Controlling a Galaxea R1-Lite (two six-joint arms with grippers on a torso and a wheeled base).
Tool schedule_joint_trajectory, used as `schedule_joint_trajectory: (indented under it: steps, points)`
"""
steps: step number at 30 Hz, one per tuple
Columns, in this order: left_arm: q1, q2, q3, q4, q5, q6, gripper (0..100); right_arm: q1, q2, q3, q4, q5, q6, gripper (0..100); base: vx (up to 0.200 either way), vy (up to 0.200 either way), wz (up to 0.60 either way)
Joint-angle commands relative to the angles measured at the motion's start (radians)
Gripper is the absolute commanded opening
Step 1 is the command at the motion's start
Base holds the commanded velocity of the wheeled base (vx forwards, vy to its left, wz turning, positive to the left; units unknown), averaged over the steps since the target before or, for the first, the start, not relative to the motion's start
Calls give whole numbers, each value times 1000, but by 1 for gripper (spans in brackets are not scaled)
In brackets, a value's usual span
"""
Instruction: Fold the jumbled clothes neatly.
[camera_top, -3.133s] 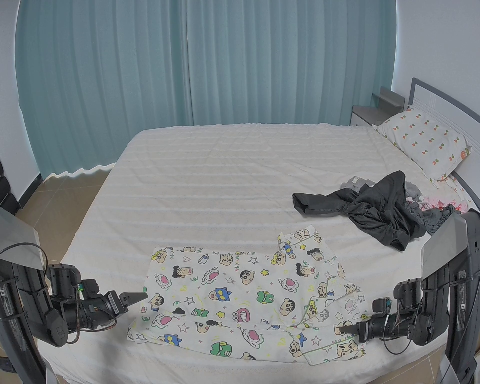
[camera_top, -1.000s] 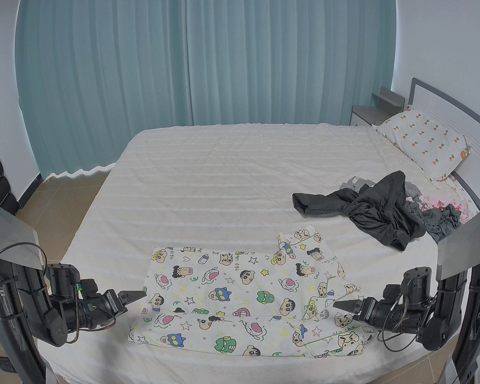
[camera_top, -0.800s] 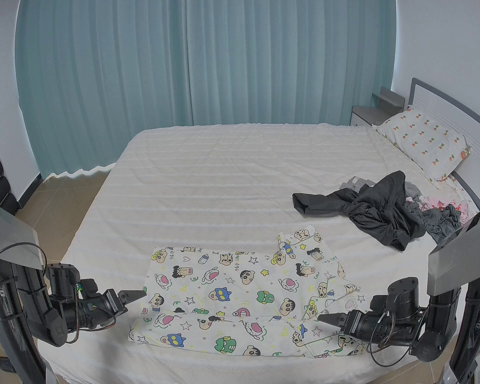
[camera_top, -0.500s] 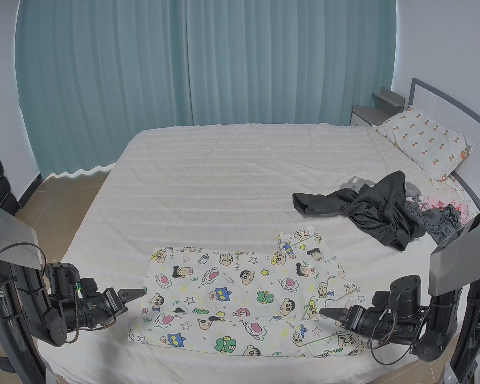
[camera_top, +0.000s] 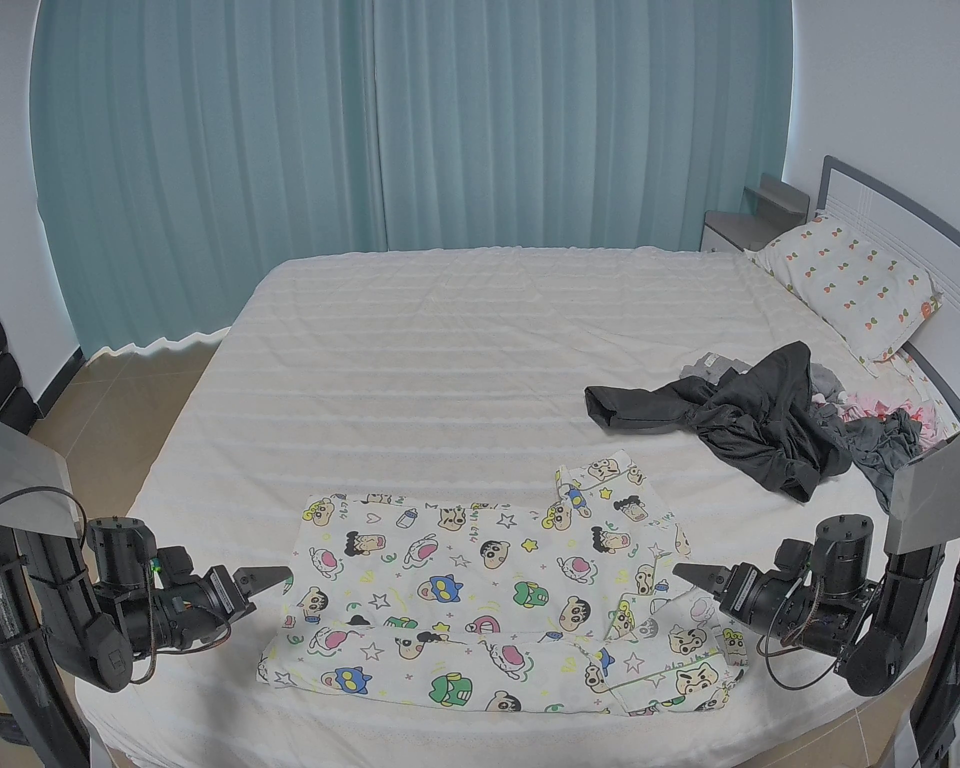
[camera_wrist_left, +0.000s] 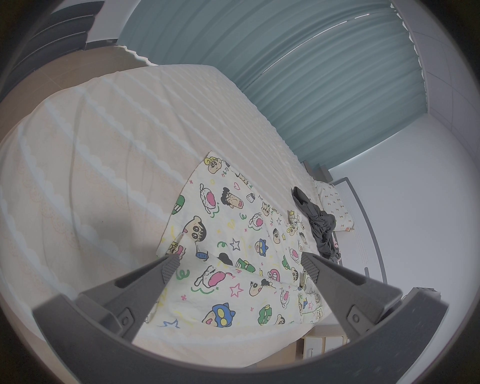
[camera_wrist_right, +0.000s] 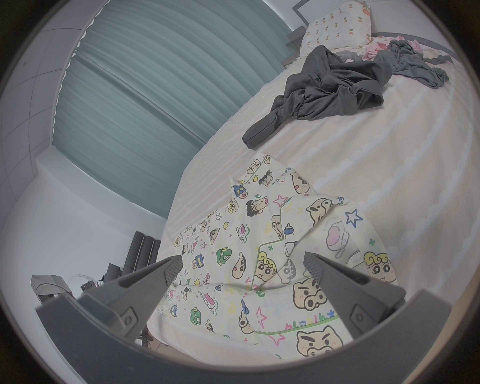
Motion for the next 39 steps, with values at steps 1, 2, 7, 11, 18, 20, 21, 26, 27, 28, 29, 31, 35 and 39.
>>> schedule_joint_trajectory:
  steps: [1,2,7,11,18,20,21,26,27,28,29,31,35,39]
  points:
    - [-8,11,-152,-14,33,26,100,-13,-1,-1,-11,1,1,100,0,0,0]
    - [-13,14,-192,9,33,35,100,-13,-1,-1,-11,1,-1,100,0,0,0]
    - [-33,55,-518,352,42,153,100,7,0,2,-11,1,-13,100,0,0,0]
    - [-43,149,-768,607,102,296,100,13,-8,12,-11,-1,-26,100,0,0,0]
    - [-54,339,-1020,717,164,408,100,18,-8,17,-11,-1,-33,100,0,0,0]
    - [-56,376,-1072,742,186,416,100,21,-9,19,-11,-2,-38,100,0,0,0]
    - [-56,376,-1072,742,186,416,100,21,-9,19,-11,-2,-38,100,0,0,0]
    - [-63,462,-1135,766,212,439,100,51,-9,20,-11,-8,-38,100,0,0,0]
    - [-65,474,-1144,765,223,439,100,57,-9,20,-11,-8,-38,100,0,0,0]
    - [-65,474,-1144,765,223,439,100,57,-9,20,-11,-8,-38,100,0,0,0]
    - [-65,483,-1153,772,229,437,100,64,-12,19,-11,-8,-38,100,0,0,0]
    - [-66,486,-1161,771,226,436,100,65,-12,19,-11,-8,-39,100,0,0,0]
    - [-77,489,-1179,788,227,434,100,65,-9,19,-11,-8,-39,100,0,0,0]
    - [-88,494,-1204,815,235,436,100,64,-11,17,-11,-10,-39,100,0,0,0]
